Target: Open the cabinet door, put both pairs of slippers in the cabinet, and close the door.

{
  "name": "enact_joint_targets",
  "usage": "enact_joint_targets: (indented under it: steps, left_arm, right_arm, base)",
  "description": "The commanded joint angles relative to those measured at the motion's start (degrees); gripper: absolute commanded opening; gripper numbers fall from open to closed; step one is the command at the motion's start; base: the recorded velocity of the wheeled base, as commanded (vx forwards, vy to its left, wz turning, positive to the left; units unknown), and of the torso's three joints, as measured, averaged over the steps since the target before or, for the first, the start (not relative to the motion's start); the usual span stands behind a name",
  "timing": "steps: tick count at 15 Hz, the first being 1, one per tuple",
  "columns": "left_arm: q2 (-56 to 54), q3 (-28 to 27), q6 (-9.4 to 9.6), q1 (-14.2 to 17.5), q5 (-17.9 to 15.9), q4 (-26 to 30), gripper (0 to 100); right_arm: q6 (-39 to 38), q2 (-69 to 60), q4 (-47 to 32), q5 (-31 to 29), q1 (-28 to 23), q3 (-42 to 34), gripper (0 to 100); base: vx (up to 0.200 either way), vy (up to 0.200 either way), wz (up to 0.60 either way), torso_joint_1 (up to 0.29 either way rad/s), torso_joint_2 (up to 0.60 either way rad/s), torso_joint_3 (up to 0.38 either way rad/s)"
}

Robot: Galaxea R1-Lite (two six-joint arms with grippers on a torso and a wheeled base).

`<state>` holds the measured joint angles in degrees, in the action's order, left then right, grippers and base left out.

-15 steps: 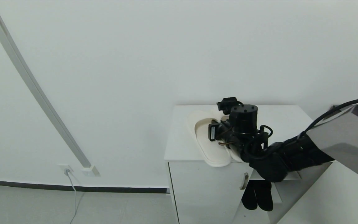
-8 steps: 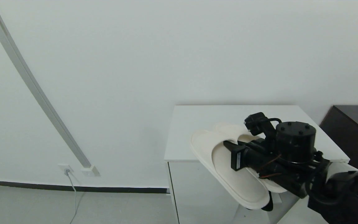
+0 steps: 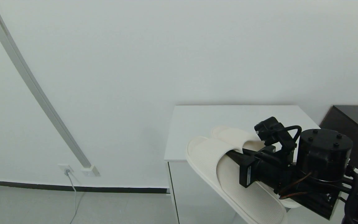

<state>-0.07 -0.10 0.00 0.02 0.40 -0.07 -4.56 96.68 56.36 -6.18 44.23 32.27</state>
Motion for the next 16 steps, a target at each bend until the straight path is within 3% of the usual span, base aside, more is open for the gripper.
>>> enact_joint_targets:
  steps: [1,6,16]
  left_arm:
    - [0.07,0.01,0.00,0.06,0.04,-0.01,0]
    - [0.07,0.01,0.09,0.06,-0.23,0.07,0]
    - [0.07,0.01,0.00,0.06,-0.23,-0.01,0]
  right_arm:
    - [-0.01,0.61,0.07,-0.15,-0.02,0.08,0]
    - [-0.01,0.88,0.07,-0.15,-0.02,0.08,0]
    - [-0.10,2.02,0.68,-0.24,-0.02,0.08,0]
  base:
    - [0.000,0.000,0.00,0.000,0.00,0.000]
    - [0.000,0.000,0.00,0.000,0.00,0.000]
    - [-0.180,0.000,0.00,0.003,0.00,0.002]
